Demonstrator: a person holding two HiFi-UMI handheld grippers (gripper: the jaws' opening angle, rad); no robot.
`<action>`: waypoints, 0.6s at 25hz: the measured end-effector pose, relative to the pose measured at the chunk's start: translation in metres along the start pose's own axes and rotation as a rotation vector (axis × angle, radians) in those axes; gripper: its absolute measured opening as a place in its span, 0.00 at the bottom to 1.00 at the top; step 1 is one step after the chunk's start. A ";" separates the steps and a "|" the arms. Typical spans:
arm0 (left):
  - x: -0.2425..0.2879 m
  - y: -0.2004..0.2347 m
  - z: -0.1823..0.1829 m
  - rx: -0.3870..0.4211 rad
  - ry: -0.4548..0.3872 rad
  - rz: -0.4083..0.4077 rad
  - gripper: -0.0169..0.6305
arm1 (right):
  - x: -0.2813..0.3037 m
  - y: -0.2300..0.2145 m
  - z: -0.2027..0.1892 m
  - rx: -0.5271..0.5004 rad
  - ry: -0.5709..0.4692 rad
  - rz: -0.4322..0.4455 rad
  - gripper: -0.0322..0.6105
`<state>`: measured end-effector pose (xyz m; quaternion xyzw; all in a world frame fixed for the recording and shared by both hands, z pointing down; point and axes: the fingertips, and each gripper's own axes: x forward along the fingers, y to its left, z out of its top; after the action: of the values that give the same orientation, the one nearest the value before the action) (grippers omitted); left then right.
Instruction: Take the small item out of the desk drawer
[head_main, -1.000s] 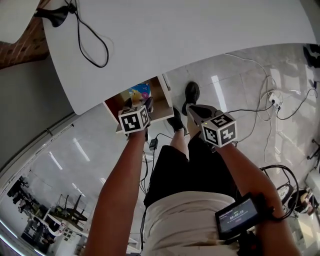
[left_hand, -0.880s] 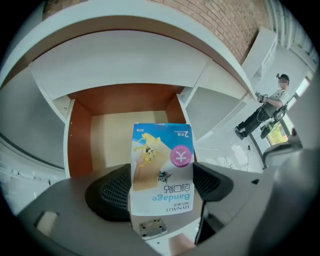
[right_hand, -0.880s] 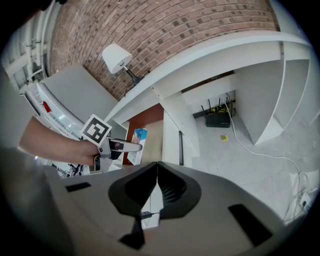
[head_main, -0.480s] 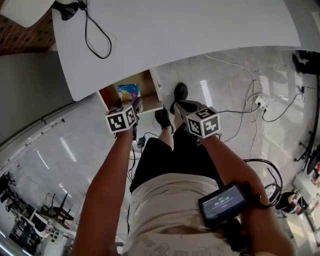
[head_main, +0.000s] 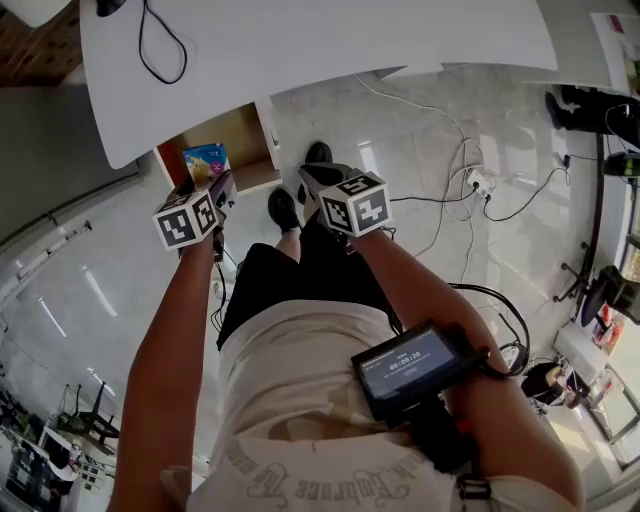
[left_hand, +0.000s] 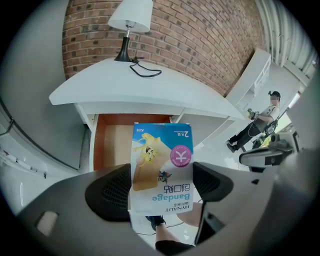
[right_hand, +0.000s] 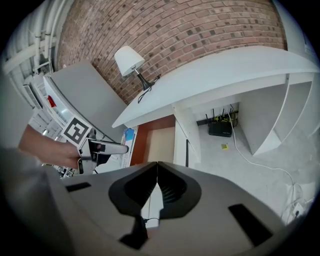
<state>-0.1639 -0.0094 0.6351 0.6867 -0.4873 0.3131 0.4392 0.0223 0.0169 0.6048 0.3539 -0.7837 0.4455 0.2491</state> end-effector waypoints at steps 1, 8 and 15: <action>-0.005 0.000 -0.001 -0.005 -0.005 0.000 0.62 | -0.001 0.003 0.002 -0.005 -0.003 0.001 0.06; -0.039 -0.006 0.001 -0.056 -0.077 -0.023 0.62 | -0.013 0.026 0.022 -0.080 -0.032 0.026 0.06; -0.074 -0.019 0.008 -0.074 -0.153 -0.062 0.62 | -0.033 0.050 0.041 -0.125 -0.093 0.045 0.06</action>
<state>-0.1704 0.0156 0.5626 0.7068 -0.5090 0.2278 0.4352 0.0008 0.0093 0.5355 0.3403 -0.8285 0.3841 0.2241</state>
